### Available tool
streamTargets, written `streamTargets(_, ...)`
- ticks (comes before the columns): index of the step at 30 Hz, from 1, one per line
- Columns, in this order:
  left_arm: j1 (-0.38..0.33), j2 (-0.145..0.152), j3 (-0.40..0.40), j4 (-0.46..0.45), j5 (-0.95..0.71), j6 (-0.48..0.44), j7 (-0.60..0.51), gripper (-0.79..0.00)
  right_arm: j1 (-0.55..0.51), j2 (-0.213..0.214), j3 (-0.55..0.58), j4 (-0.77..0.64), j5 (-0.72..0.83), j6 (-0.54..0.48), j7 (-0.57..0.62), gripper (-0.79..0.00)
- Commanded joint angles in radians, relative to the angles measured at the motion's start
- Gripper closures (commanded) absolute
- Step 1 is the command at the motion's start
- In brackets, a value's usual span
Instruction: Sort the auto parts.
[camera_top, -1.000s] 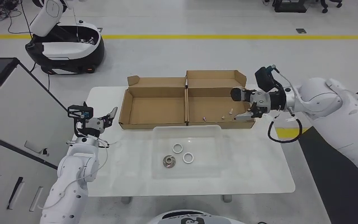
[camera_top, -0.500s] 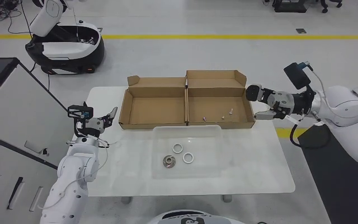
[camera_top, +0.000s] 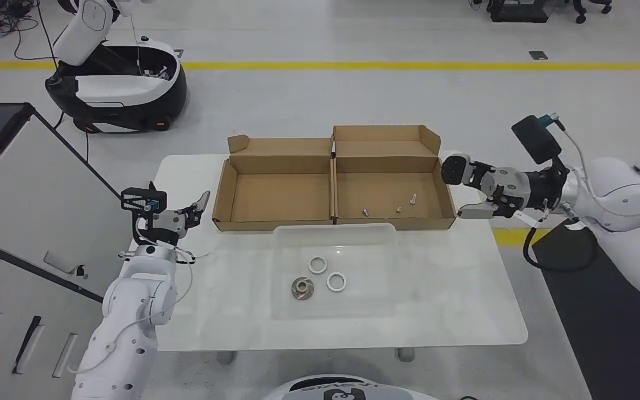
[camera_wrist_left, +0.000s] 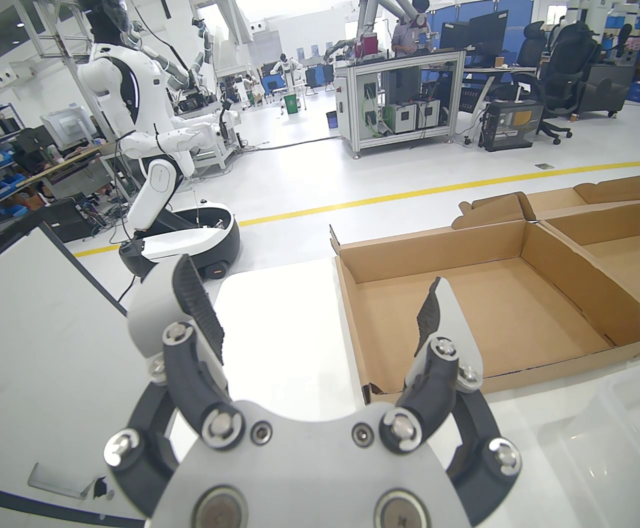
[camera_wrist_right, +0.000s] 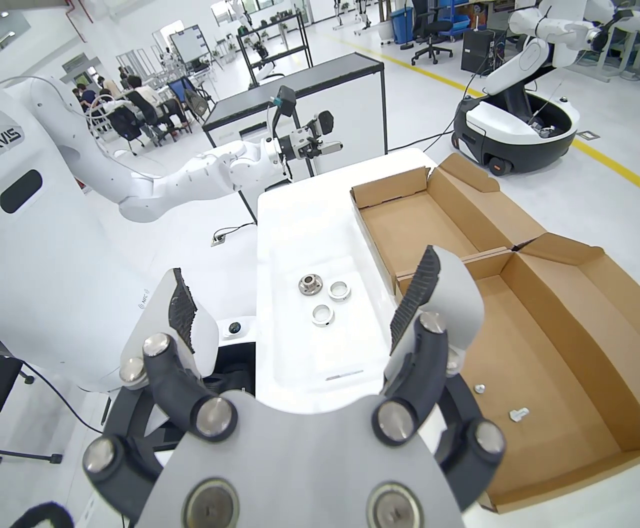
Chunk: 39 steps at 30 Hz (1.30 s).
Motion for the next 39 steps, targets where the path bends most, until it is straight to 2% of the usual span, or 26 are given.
streamTargets(1,0.000,0.000,0.000,0.000,0.000,0.000,0.000,-0.785,0.000,0.000,0.000,0.000,0.000,0.000,0.000,-0.785)
streamTargets(6,-0.014,0.004,-0.004,-0.020,0.051,-0.031,-0.039,-0.785,0.000,0.000,0.000,0.000,0.000,0.000,0.000,-0.785)
streamTargets(9,-0.038,0.015,-0.012,-0.073,0.124,-0.153,-0.146,-0.785,0.000,0.000,0.000,0.000,0.000,0.000,0.000,-0.785)
streamTargets(14,-0.107,0.025,0.002,-0.148,0.116,-0.333,-0.361,-0.785,0.000,0.000,0.000,0.000,0.000,0.000,0.000,-0.785)
streamTargets(21,-0.251,0.031,0.105,-0.213,0.073,-0.529,-0.652,-0.785,0.000,0.000,0.000,0.000,0.000,0.000,0.000,-0.785)
streamTargets(27,-0.364,0.027,0.219,-0.229,0.013,-0.602,-0.862,-0.785,0.000,0.000,0.000,0.000,0.000,0.000,0.000,-0.785)
streamTargets(31,-0.450,0.020,0.313,-0.196,-0.066,-0.637,-0.963,-0.785,0.000,0.000,0.000,0.000,0.000,0.000,0.000,-0.785)
streamTargets(33,-0.498,0.017,0.364,-0.171,-0.129,-0.686,-1.036,-0.785,0.000,0.000,0.000,0.000,0.000,0.000,0.000,-0.785)
streamTargets(37,-0.584,0.010,0.427,-0.128,-0.257,-0.715,-1.102,-0.785,0.000,0.000,0.000,0.000,0.000,0.000,0.000,-0.785)
streamTargets(39,-0.625,0.013,0.492,-0.099,-0.282,-0.723,-1.097,-0.785,0.000,0.000,0.000,0.000,0.000,0.000,0.000,-0.785)
